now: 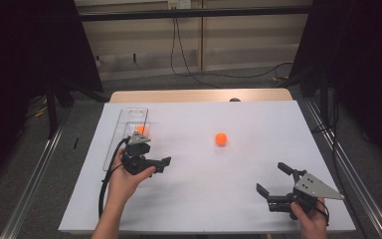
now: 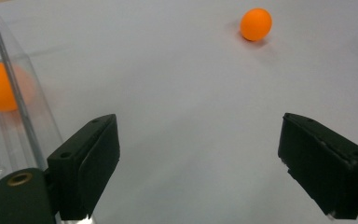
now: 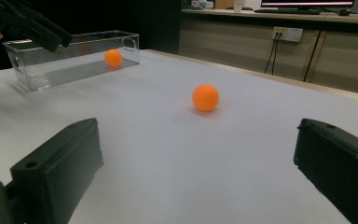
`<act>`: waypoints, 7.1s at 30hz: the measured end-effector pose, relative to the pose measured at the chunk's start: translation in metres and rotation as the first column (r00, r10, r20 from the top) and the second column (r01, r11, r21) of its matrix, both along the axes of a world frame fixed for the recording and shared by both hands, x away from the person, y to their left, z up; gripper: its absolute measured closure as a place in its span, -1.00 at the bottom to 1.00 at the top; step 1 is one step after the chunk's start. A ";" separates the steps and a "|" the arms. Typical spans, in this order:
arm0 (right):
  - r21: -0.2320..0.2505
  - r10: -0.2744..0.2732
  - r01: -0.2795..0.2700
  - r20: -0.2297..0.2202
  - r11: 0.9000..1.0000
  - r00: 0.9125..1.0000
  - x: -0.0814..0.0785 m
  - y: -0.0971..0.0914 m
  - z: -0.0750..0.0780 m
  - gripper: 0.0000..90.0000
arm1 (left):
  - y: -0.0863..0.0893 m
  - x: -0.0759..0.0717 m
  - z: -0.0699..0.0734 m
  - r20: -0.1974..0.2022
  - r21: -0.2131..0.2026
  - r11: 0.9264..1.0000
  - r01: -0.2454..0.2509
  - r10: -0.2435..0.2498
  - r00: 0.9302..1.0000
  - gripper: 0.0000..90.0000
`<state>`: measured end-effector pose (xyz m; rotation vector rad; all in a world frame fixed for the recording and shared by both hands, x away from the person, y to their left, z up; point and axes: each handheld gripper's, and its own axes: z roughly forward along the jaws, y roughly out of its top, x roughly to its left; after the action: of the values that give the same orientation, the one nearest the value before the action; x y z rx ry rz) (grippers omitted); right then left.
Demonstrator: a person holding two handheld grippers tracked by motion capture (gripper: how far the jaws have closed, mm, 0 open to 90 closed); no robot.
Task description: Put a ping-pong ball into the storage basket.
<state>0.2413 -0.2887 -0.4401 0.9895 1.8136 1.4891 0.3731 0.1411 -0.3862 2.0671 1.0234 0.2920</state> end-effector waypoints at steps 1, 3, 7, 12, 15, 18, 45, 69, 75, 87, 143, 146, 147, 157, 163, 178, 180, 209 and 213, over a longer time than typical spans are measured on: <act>-0.001 0.001 -0.001 0.000 1.000 1.000 0.000 0.000 0.000 -0.99 | -0.001 0.000 -0.001 0.001 0.001 1.000 0.004 -0.004 1.000 -0.72; -0.001 0.003 -0.003 0.001 1.000 1.000 0.000 0.000 0.000 -0.99 | -0.003 0.000 -0.001 -0.004 -0.014 1.000 0.006 -0.006 1.000 -0.72; -0.001 0.001 -0.001 0.001 1.000 1.000 0.000 0.000 0.000 -0.98 | -0.006 0.001 -0.002 -0.010 -0.029 1.000 0.012 -0.013 1.000 -0.72; -0.001 0.000 0.000 0.000 1.000 1.000 0.000 0.000 0.000 -0.98 | -0.008 0.001 -0.003 -0.013 -0.046 0.999 0.017 -0.018 1.000 -0.72; -0.001 0.000 0.000 0.000 1.000 1.000 0.000 0.001 0.000 -0.98 | -0.009 0.001 -0.002 -0.016 -0.057 0.998 0.015 -0.016 1.000 -0.73; -0.003 0.001 -0.001 0.000 1.000 1.000 0.000 0.001 0.000 -0.98 | -0.010 0.000 -0.002 -0.019 -0.063 0.998 0.018 -0.019 1.000 -0.73; -0.005 0.002 -0.002 -0.002 1.000 1.000 0.001 0.001 -0.001 -0.98 | -0.046 0.001 -0.013 -0.020 -0.066 0.995 0.075 -0.076 0.997 -0.73; -0.002 0.001 -0.001 -0.003 1.000 1.000 0.001 0.001 0.000 -0.98 | -0.067 0.008 -0.024 -0.020 -0.072 0.993 0.093 -0.095 0.995 -0.74; -0.002 0.001 -0.001 -0.003 1.000 1.000 0.001 0.001 0.000 -0.98 | -0.069 0.009 -0.025 -0.016 -0.077 0.993 0.091 -0.092 0.996 -0.74; -0.003 0.003 -0.003 -0.003 1.000 1.000 0.001 0.001 0.000 -0.98 | -0.075 0.011 -0.030 -0.015 -0.072 0.993 0.095 -0.097 0.995 -0.75; -0.003 0.005 -0.005 -0.004 1.000 1.000 0.002 0.000 -0.001 -0.98 | -0.098 0.026 -0.043 -0.006 -0.065 0.993 0.102 -0.103 0.995 -0.75; -0.004 0.004 -0.004 -0.002 1.000 1.000 0.002 0.000 -0.001 -0.98 | -0.099 0.027 -0.045 -0.010 -0.066 0.993 0.098 -0.099 0.995 -0.75; -0.002 0.004 -0.004 -0.003 1.000 1.000 0.002 0.000 -0.001 -0.98 | -0.099 0.027 -0.045 -0.009 -0.067 0.993 0.096 -0.097 0.995 -0.75; -0.002 0.004 -0.004 -0.004 1.000 1.000 0.001 0.001 -0.001 -0.98 | -0.101 0.030 -0.046 -0.004 -0.063 0.993 0.096 -0.097 0.995 -0.75; -0.003 0.006 -0.006 -0.003 1.000 1.000 0.001 0.001 0.000 -0.98 | -0.105 0.030 -0.044 0.005 -0.071 0.992 0.101 -0.101 0.995 -0.75; -0.003 0.007 -0.007 -0.001 1.000 1.000 0.001 0.001 0.000 -0.98 | -0.114 0.033 -0.043 0.011 -0.065 0.992 0.108 -0.108 0.994 -0.75; -0.003 0.009 -0.009 0.000 1.000 1.000 0.001 0.001 0.000 -0.98 | -0.115 0.035 -0.042 0.019 -0.054 0.992 0.115 -0.115 0.993 -0.75; -0.002 0.009 -0.009 -0.002 1.000 1.000 0.001 0.001 0.000 -0.98 | -0.127 0.042 -0.044 0.028 -0.035 0.993 0.112 -0.111 0.993 -0.75; -0.004 0.009 -0.009 -0.002 1.000 1.000 0.001 0.001 0.000 -0.98 | -0.128 0.043 -0.045 0.026 -0.042 0.993 0.109 -0.108 0.994 -0.75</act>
<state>0.2425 -0.2873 -0.4404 0.9826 1.8246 1.4900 0.4163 0.0130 -0.4309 2.0670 0.8922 0.2354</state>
